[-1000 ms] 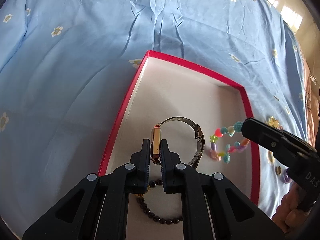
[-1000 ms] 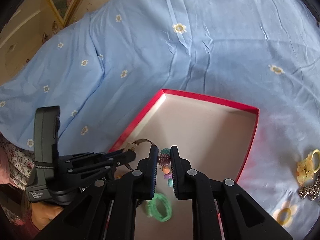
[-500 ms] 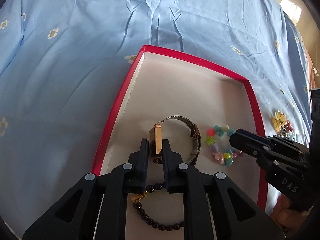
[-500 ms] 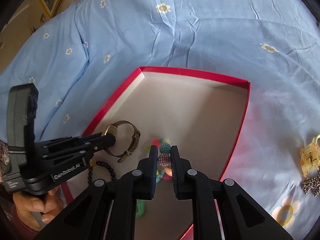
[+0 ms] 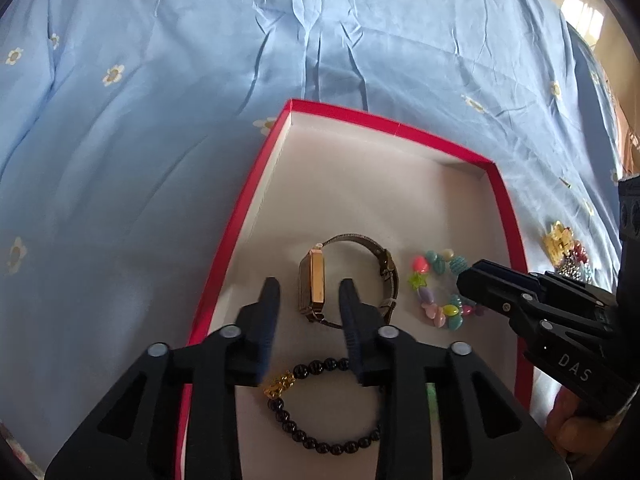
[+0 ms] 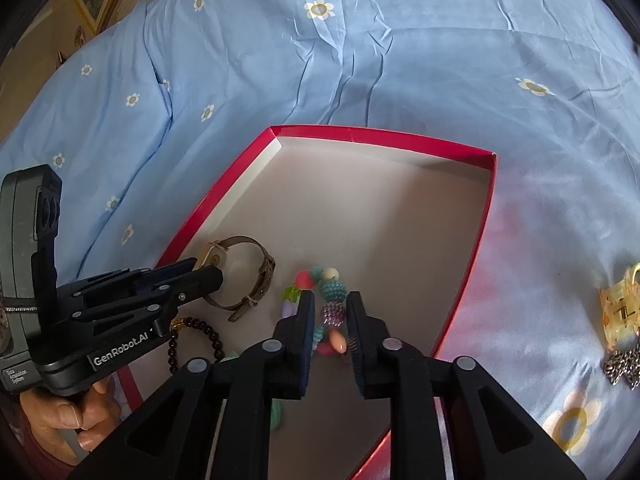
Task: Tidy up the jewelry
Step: 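Lower the watch and beaded bracelet into the red box and open both tools, then grasp the yellow hair clip with the left tool while the right tool grasps the pink charm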
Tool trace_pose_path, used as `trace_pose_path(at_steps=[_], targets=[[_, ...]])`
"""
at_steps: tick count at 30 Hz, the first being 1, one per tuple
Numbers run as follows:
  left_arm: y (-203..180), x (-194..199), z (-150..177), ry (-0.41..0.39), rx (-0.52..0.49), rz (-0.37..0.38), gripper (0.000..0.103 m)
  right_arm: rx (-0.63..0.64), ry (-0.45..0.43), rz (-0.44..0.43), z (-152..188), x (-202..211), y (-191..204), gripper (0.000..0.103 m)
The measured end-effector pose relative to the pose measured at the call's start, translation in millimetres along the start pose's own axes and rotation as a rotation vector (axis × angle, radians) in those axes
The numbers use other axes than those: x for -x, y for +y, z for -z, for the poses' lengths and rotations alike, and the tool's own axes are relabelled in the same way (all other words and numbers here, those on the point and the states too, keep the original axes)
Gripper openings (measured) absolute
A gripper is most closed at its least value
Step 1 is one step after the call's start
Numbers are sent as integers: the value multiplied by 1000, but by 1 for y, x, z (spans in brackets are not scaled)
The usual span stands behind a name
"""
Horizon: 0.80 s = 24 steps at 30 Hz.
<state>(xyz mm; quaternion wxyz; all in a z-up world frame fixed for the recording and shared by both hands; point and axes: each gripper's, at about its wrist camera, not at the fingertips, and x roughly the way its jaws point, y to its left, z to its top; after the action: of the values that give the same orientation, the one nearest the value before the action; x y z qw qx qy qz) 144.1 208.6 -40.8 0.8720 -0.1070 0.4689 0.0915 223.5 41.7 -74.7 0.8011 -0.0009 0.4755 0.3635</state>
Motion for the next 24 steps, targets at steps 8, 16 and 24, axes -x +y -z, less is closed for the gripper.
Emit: trace_pose_path(at_steps=[8,16,24], targets=[[-1,28,7,-44,38,16,36,-38,-92,-29,6,44,-5,40],[-18,47,24,-52,56,71,42,-111,-162,7,28,98,-37,46],[-48,53,35,-33,27,117,49,-180,-187,85,56,135,-76,47]])
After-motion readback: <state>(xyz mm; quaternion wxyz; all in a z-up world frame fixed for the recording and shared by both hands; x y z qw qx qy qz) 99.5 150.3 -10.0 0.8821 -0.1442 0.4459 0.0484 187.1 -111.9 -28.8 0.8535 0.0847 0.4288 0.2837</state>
